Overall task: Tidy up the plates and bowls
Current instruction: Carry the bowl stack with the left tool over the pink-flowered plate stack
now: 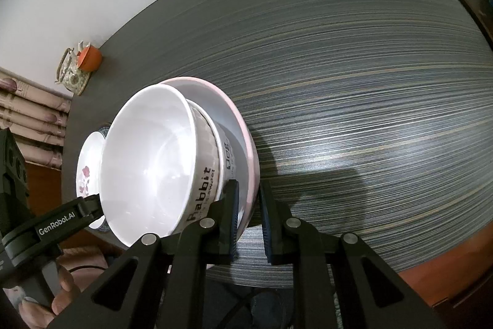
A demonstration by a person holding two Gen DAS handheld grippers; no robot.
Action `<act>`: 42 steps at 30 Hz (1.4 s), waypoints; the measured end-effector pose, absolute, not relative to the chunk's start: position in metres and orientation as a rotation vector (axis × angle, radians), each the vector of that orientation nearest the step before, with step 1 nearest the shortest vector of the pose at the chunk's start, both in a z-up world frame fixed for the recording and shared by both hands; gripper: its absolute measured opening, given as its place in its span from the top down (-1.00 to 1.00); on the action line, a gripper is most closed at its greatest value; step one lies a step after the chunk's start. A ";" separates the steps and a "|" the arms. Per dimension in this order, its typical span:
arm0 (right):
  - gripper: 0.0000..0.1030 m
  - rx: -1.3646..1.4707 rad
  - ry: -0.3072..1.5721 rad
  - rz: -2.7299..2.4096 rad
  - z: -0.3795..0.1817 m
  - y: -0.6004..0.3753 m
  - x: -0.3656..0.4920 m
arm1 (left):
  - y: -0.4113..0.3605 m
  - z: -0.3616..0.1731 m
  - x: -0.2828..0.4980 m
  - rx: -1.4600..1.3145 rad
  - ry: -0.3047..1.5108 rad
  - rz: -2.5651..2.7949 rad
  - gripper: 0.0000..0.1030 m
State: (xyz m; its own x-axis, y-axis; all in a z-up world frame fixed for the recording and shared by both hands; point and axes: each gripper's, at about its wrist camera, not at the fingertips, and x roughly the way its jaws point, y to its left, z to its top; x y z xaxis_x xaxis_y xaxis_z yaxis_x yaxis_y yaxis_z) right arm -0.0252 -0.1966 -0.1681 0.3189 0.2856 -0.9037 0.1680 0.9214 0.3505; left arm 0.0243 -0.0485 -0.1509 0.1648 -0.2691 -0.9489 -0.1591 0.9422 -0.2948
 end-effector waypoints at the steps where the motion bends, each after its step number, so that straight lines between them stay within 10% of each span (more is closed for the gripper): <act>1: 0.70 0.417 1.255 0.081 -0.168 -0.197 -0.025 | -0.049 -0.151 0.024 -0.364 1.412 -0.082 0.87; 42: 0.70 0.288 1.156 0.222 -0.099 -0.112 0.001 | 0.044 -0.069 0.019 -0.415 1.233 0.043 0.86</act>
State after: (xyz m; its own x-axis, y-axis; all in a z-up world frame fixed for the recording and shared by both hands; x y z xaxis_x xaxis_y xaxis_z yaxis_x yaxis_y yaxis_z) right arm 0.0009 -0.1116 -0.0991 0.3875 0.3186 -0.8651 -0.0246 0.9416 0.3357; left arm 0.0186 0.0444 -0.0693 0.3410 -0.1903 -0.9206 -0.2534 0.9245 -0.2849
